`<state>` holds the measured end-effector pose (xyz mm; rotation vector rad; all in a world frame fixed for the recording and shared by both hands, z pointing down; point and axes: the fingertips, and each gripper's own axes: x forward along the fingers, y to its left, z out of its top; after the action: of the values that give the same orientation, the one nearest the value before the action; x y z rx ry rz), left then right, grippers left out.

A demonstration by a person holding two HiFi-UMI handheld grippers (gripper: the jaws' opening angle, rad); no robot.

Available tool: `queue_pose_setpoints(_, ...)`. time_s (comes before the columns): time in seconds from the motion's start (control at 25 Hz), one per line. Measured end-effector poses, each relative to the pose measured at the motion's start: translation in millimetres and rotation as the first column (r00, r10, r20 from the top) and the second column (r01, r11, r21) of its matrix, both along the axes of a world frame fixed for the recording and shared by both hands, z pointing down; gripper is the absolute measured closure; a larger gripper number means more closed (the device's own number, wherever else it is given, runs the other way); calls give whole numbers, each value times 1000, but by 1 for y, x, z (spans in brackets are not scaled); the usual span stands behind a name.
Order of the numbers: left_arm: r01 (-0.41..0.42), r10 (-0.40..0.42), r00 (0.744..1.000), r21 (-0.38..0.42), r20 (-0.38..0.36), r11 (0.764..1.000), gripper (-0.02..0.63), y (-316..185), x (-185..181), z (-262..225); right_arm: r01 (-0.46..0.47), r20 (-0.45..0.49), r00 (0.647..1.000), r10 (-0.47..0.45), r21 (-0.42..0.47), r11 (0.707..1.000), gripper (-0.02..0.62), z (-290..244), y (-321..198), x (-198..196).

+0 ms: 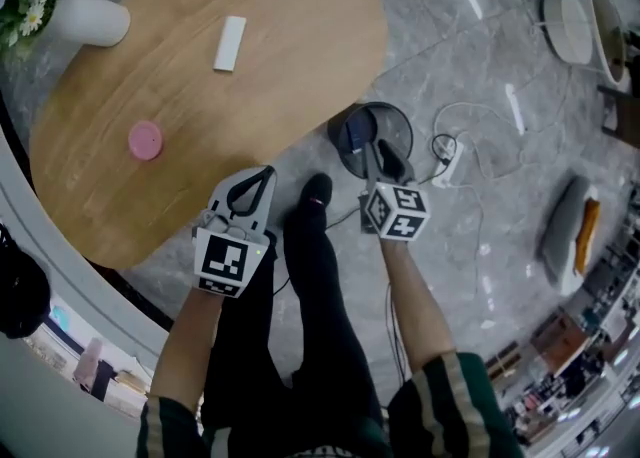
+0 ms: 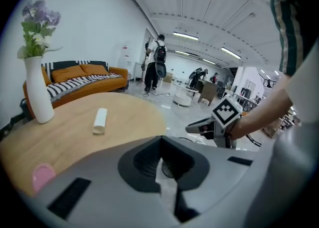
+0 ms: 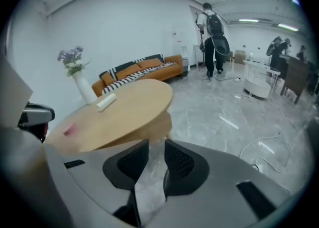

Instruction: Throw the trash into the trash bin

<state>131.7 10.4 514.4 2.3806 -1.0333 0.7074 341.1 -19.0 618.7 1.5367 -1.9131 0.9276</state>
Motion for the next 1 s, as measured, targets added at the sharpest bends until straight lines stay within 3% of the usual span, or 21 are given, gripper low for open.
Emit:
queue_pose_setpoints(0.12,42,-43,999,38,20,998,606,-10,-24,-14,40,25,999,-41,55,998,549,-33,-20,-22)
queue_pose_setpoints(0.32,143,-145,989,58,25,988,606,-18,-77,-25,124,23,992,-127,106,987,594,-71,-44,-82)
queue_pose_setpoints(0.52,229,-230,973,81,8,970,606,-26,-114,-35,204,63,975,-215,144,968,594,-92,-76,-149)
queue_pose_setpoints(0.76,260,-262,965,81,19,962,606,-18,-143,-38,290,77,949,-305,165,943,591,-98,-95,-215)
queue_pose_setpoints(0.92,291,-292,956,90,6,953,606,-20,-160,-44,336,54,935,-351,180,924,474,-104,-106,-244)
queue_pose_setpoints(1.0,298,-300,954,90,5,950,606,-16,-170,-44,340,51,934,-355,182,923,455,-103,-110,-258)
